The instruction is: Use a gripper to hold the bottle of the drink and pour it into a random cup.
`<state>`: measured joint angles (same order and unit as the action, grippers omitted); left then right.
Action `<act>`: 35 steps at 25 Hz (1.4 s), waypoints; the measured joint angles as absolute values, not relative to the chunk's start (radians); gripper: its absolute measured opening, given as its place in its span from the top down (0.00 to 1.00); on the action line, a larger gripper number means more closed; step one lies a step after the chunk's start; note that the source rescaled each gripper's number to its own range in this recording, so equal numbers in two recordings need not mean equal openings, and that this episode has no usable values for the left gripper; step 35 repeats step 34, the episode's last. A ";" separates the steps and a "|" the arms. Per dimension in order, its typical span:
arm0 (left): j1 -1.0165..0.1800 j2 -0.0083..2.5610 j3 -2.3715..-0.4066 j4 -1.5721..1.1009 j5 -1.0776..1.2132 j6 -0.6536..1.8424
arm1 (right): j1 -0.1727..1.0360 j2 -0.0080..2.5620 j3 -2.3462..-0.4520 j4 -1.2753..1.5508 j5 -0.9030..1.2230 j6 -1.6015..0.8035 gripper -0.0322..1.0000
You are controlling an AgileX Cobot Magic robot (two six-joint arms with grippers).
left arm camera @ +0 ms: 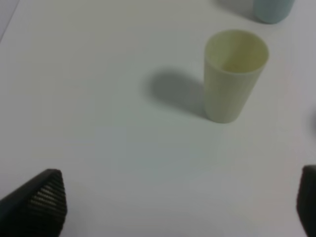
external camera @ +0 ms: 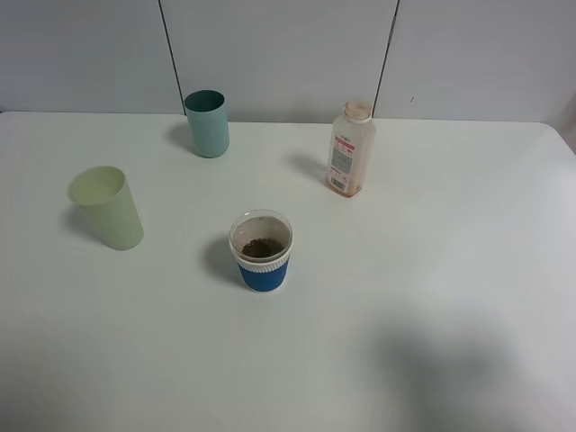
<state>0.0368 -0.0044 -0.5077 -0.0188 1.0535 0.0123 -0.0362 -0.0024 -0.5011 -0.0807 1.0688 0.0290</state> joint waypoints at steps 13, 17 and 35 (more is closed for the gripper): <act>0.037 -0.004 -0.508 -0.019 1.053 0.012 | -0.036 -0.002 -0.501 -0.081 1.069 0.029 0.07; 0.037 -0.004 -0.508 -0.019 1.053 0.012 | -0.036 -0.002 -0.501 -0.081 1.069 0.029 0.07; 0.037 -0.004 -0.508 -0.019 1.053 0.012 | -0.036 -0.002 -0.501 -0.081 1.069 0.029 0.07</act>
